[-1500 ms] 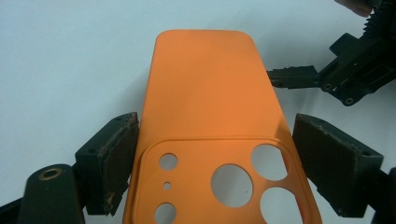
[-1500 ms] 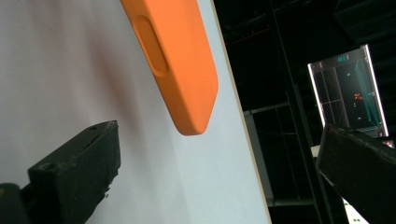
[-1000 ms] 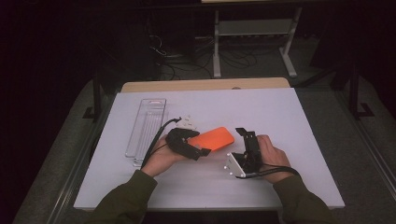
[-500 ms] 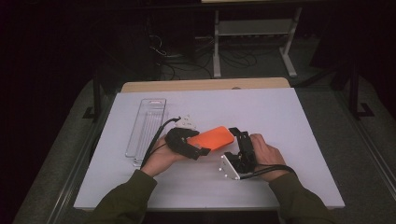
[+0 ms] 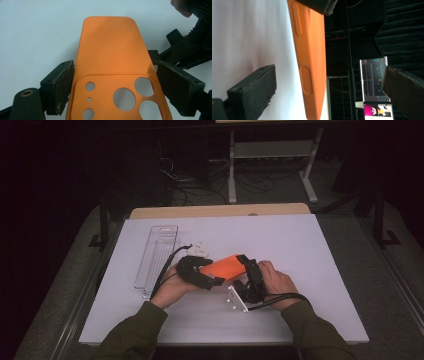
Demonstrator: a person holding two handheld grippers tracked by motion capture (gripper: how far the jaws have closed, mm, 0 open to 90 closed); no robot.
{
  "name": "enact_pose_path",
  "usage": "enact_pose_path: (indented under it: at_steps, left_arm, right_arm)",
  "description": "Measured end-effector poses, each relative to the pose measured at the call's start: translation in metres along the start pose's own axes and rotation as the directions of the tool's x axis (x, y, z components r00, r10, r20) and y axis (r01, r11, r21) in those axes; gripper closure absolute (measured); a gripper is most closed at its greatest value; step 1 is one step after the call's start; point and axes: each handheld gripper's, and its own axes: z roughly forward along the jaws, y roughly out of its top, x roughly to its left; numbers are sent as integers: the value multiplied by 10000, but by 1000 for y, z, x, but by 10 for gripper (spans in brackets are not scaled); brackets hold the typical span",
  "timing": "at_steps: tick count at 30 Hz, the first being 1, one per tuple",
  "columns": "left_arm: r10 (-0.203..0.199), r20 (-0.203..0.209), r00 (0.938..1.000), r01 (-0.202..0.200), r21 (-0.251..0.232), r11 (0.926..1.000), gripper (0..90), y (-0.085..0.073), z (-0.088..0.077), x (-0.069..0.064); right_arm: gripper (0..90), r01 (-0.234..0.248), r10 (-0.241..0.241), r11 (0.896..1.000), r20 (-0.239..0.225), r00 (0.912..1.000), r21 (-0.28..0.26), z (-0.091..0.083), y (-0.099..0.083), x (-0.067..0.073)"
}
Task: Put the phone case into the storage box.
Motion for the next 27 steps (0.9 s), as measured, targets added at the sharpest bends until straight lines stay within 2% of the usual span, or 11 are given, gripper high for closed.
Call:
enact_pose_path:
  at_steps: [7,15,19,21,27]
  left_arm:
    - [4,26,10000,-4,-26,10000,160,1,-1,0]
    - [19,12,10000,-19,-43,10000,159,1,-2,2]
    - [15,4,10000,-15,-60,10000,160,1,-2,2]
    - [12,14,10000,-12,-75,10000,160,1,-3,2]
    - [42,9,10000,-42,-41,10000,160,1,-2,2]
  right_arm:
    - [0,211,-210,9998,400,9990,-24,7,3,2]
    - [0,438,-427,9990,894,9951,-101,7,5,6]
    - [0,338,-329,9994,972,9947,-78,7,4,8]
    - [1,487,-481,9988,992,9939,-38,7,4,8]
    - [41,329,-338,9994,1019,9942,104,7,5,10]
